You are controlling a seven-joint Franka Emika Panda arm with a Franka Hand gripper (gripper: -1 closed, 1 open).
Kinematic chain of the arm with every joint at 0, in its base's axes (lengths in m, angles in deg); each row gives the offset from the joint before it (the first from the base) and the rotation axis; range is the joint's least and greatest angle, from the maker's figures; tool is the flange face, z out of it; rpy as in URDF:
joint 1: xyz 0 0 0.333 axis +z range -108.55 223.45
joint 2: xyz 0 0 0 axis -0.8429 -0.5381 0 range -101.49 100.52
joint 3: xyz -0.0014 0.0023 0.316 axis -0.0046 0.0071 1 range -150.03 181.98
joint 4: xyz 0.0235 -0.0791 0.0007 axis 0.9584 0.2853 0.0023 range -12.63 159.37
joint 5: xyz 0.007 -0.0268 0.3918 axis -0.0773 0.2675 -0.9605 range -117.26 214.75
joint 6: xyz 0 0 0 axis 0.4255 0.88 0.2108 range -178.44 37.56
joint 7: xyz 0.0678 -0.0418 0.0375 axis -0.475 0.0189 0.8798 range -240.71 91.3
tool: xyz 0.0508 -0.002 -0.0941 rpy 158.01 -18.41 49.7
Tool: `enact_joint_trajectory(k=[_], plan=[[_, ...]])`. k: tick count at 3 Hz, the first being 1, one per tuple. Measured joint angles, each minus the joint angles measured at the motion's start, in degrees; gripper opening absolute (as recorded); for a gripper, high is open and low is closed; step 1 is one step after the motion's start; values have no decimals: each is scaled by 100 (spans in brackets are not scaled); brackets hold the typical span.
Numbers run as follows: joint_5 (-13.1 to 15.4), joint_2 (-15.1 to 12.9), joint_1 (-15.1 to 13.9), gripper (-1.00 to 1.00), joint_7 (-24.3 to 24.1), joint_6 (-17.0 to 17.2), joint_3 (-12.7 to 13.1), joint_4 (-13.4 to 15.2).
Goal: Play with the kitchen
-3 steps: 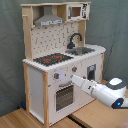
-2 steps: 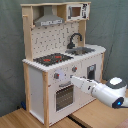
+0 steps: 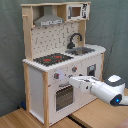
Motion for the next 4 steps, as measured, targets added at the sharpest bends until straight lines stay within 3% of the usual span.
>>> enact_joint_trajectory(k=[2, 3, 4], plan=[[-4, -49, -58, 100, 1153, -369, 52, 319], [-4, -48, -77, 100, 1449, -715, 205, 707], [-4, -49, -358, 100, 1699, -1173, 219, 819]])
